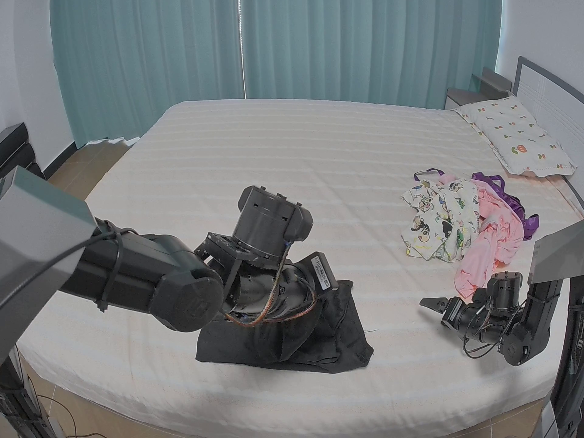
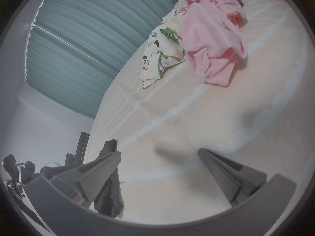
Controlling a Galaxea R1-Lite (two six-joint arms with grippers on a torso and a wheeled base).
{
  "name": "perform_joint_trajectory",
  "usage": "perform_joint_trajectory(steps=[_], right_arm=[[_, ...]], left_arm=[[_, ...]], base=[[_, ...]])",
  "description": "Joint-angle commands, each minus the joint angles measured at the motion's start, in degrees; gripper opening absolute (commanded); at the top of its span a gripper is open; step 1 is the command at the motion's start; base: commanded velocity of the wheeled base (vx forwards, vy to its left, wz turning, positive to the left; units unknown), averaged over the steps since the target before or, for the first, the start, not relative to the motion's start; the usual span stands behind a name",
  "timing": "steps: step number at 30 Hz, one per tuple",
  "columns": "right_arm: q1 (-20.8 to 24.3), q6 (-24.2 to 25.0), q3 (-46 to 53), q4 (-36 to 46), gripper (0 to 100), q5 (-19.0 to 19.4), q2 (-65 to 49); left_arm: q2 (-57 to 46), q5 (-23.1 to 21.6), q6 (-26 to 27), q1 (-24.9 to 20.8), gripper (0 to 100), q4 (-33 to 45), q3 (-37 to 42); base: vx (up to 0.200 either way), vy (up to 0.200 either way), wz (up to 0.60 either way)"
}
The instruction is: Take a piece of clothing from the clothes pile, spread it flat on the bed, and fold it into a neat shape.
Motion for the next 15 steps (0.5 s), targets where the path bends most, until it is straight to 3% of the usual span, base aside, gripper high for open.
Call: perform_joint_trajectory(steps=[1, 15], right_arm=[[0.2, 0.0, 0.0, 0.0, 100, 0.0, 0.1], [0.4, 0.0, 0.0, 0.0, 100, 0.0, 0.3]], left_arm=[[1.9, 0.0, 0.0, -0.1, 0, -3.9, -0.1], [5.9, -4.9, -0.2, 0.6, 0, -9.0, -3.1]], base=[[0.000, 0.000, 0.00], [0.000, 0.000, 0.00]])
